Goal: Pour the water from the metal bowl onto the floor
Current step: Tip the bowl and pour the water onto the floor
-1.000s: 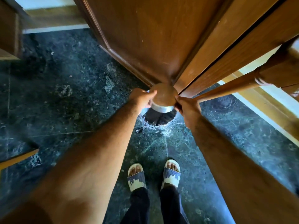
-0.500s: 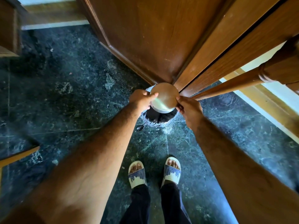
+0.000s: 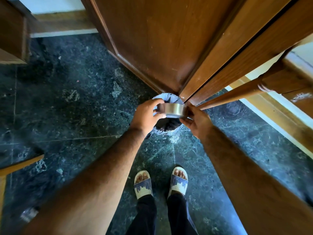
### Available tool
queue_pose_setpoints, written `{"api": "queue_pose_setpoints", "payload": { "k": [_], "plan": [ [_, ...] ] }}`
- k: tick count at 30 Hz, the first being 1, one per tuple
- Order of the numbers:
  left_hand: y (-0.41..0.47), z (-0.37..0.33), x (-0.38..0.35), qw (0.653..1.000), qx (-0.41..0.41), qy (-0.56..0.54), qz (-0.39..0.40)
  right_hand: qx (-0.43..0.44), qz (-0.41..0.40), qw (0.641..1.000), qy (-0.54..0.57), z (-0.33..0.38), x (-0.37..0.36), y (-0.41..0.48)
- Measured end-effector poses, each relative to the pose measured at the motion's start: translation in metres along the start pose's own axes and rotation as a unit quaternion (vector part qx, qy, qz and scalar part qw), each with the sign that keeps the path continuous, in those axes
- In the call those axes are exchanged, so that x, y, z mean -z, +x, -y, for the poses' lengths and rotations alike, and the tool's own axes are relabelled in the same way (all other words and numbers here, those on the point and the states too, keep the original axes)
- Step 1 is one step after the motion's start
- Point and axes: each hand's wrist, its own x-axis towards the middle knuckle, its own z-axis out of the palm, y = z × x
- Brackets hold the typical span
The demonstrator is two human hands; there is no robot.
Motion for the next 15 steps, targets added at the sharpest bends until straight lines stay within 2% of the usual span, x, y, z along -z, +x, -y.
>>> {"api": "queue_pose_setpoints", "payload": {
  "k": [3, 6, 10, 11, 13, 15],
  "plan": [
    [-0.011, -0.002, 0.003, 0.994, -0.055, 0.095, -0.019, 0.0, 0.003, 1.0, -0.002, 0.002, 0.0, -0.011],
    [-0.021, -0.002, 0.006, 0.994, -0.054, 0.09, -0.034, 0.027, 0.007, 0.999, -0.024, 0.005, -0.005, -0.026],
    [-0.033, -0.007, 0.01, 0.994, 0.08, -0.051, -0.057, 0.071, -0.02, 0.997, -0.02, 0.007, -0.013, -0.042],
    [-0.036, -0.014, 0.012, 0.982, 0.126, -0.123, -0.074, 0.081, -0.015, 0.996, -0.016, 0.007, -0.015, -0.047],
    [-0.039, -0.032, 0.018, 0.935, 0.211, -0.263, -0.109, 0.111, -0.003, 0.994, -0.022, 0.006, -0.016, -0.059],
    [-0.041, -0.049, 0.025, 0.915, 0.25, -0.294, -0.118, 0.147, 0.006, 0.988, -0.036, 0.004, -0.015, -0.07]
  ]
}}
